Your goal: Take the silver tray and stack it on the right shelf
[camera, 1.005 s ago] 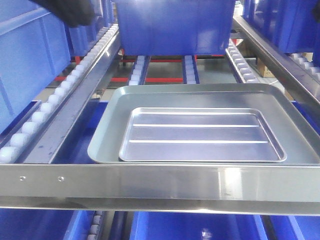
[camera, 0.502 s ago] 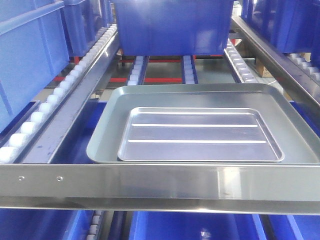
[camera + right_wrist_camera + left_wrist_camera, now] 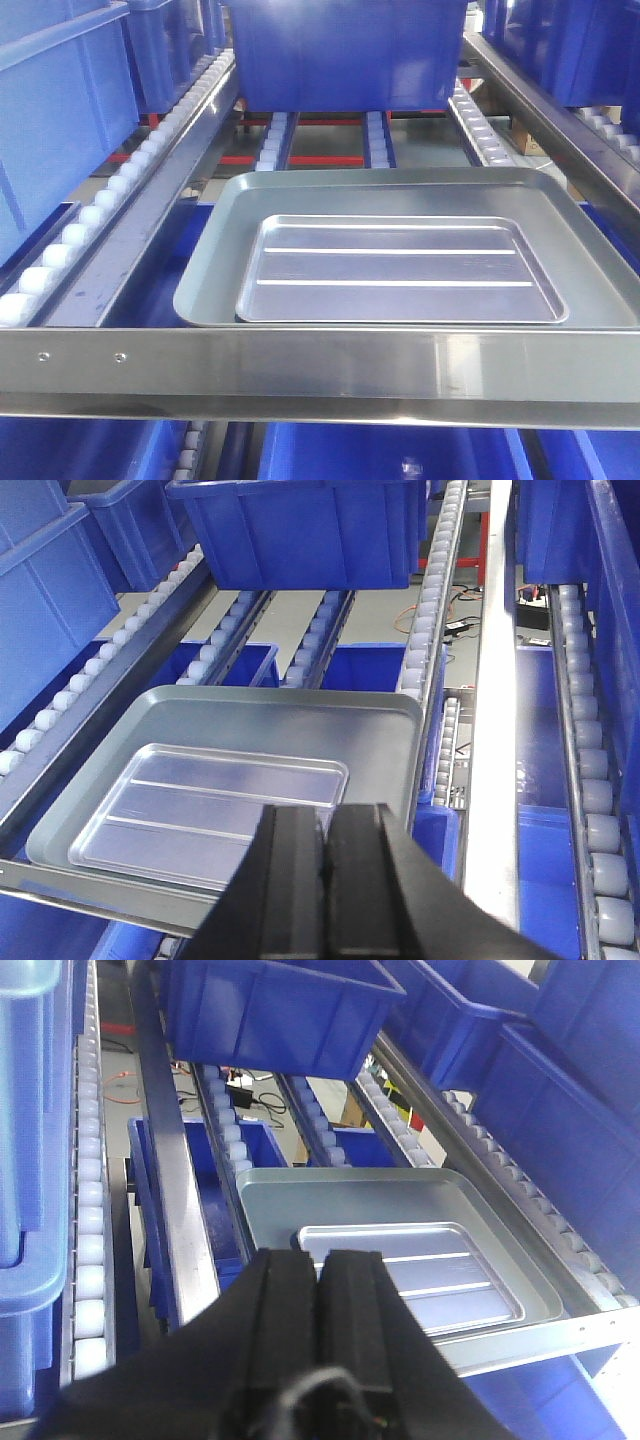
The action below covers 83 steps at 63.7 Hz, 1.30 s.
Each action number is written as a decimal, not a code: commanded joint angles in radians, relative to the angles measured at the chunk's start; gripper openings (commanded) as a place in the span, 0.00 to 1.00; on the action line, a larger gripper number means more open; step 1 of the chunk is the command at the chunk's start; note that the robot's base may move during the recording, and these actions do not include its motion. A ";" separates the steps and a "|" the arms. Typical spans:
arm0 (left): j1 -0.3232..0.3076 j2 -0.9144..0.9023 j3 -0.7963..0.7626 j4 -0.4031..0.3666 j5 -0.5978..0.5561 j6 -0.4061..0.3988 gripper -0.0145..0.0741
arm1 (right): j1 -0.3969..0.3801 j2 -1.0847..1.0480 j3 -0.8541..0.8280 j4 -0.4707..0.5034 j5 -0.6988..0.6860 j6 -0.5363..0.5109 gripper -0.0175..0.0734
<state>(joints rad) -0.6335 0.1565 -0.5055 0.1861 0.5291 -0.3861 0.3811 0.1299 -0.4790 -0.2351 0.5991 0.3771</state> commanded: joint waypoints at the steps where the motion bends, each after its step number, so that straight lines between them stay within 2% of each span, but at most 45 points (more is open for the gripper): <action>1: -0.008 0.010 -0.027 0.009 -0.072 -0.003 0.06 | 0.001 0.012 -0.028 -0.026 -0.080 -0.010 0.25; 35: -0.008 0.010 -0.023 0.021 -0.074 -0.003 0.06 | 0.001 0.012 -0.028 -0.026 -0.080 -0.010 0.25; 38: -0.004 0.010 -0.018 0.003 -0.069 -0.003 0.06 | 0.001 0.012 -0.028 -0.026 -0.080 -0.010 0.25; 40: 0.006 0.010 -0.016 -0.020 -0.065 0.029 0.06 | 0.001 0.012 -0.028 -0.026 -0.080 -0.010 0.25; 46: 0.091 0.007 0.008 -0.129 -0.071 0.225 0.06 | 0.001 0.012 -0.028 -0.026 -0.080 -0.010 0.25; 50: 0.195 -0.009 0.056 -0.203 -0.115 0.319 0.06 | 0.001 0.012 -0.028 -0.026 -0.080 -0.010 0.25; 55: 0.341 -0.040 0.141 -0.344 -0.229 0.460 0.06 | 0.001 0.012 -0.028 -0.026 -0.080 -0.010 0.25; 60: 0.449 -0.082 0.224 -0.441 -0.303 0.575 0.06 | 0.001 0.012 -0.028 -0.026 -0.080 -0.010 0.25; 65: 0.531 -0.144 0.314 -0.439 -0.328 0.580 0.06 | 0.001 0.012 -0.028 -0.026 -0.080 -0.010 0.25; 69: 0.565 -0.183 0.371 -0.436 -0.346 0.577 0.06 | 0.001 0.012 -0.028 -0.026 -0.080 -0.010 0.25; 73: 0.579 -0.184 0.425 -0.418 -0.421 0.550 0.06 | 0.001 0.012 -0.028 -0.026 -0.080 -0.010 0.25; 81: 0.581 -0.182 0.561 -0.260 -0.665 0.371 0.06 | 0.001 0.012 -0.028 -0.026 -0.079 -0.010 0.25; 83: 0.581 -0.184 0.551 -0.248 -0.616 0.338 0.06 | 0.001 0.012 -0.028 -0.026 -0.079 -0.010 0.25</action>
<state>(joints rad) -0.0532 -0.0124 0.0258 -0.1190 0.0672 0.0484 0.3811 0.1299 -0.4790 -0.2351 0.6008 0.3753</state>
